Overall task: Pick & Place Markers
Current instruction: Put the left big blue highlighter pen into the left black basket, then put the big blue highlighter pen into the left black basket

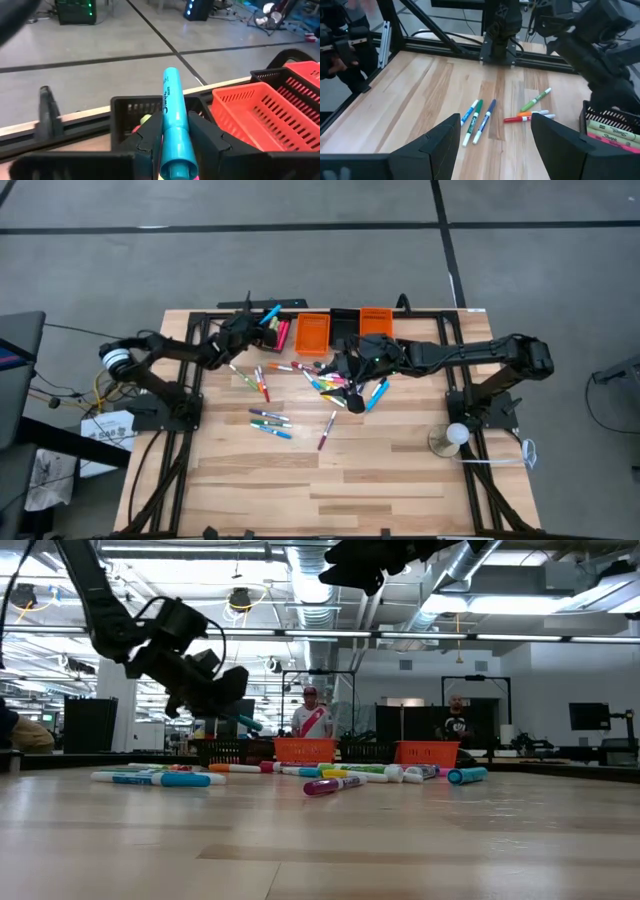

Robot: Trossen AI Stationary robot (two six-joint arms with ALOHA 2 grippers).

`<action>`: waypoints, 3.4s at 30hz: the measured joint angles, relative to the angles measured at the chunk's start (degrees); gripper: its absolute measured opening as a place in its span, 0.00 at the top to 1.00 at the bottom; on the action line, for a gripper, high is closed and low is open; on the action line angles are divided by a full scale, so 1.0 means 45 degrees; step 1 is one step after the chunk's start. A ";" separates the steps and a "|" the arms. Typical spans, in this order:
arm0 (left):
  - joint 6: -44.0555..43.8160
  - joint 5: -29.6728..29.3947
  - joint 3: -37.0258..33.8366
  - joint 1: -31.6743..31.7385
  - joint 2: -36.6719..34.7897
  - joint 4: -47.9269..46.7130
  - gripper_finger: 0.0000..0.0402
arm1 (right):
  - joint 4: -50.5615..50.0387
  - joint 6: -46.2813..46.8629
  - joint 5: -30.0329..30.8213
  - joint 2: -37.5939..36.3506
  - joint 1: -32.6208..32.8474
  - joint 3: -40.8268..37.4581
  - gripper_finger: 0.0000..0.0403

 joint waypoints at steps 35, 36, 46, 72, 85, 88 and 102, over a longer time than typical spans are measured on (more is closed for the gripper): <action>0.0971 0.1737 0.0233 -0.4052 -0.0034 0.0420 0.57 | -0.6639 0.1573 0.1982 0.0000 -0.1357 -0.0005 0.45; 0.0976 0.1723 0.0231 -0.4229 -0.0247 0.0384 0.57 | -0.6931 0.1699 0.1982 0.0000 -0.1435 -0.0031 0.45; 0.1316 0.3256 0.0236 -0.5945 -0.2720 0.0396 0.57 | -0.8556 0.0369 0.1987 0.0000 -0.2206 -0.1901 0.51; 0.1846 0.3233 0.0231 -0.6873 -0.3678 0.0324 0.57 | -0.4936 -0.3429 0.1929 0.0000 -0.1600 -0.5106 0.62; 0.1846 0.3233 0.0231 -0.6874 -0.3678 0.0290 0.57 | -0.3920 -0.3424 0.1880 0.0097 -0.1477 -0.5954 0.63; 0.1846 0.3233 0.0231 -0.6866 -0.3673 0.0290 0.57 | -0.3809 -0.3429 0.1874 0.0265 -0.1472 -0.5974 0.63; 0.1933 0.3228 0.0231 -0.6844 -0.3673 0.0286 0.57 | -0.3910 -0.3094 0.1400 0.1344 -0.1498 -0.5877 0.69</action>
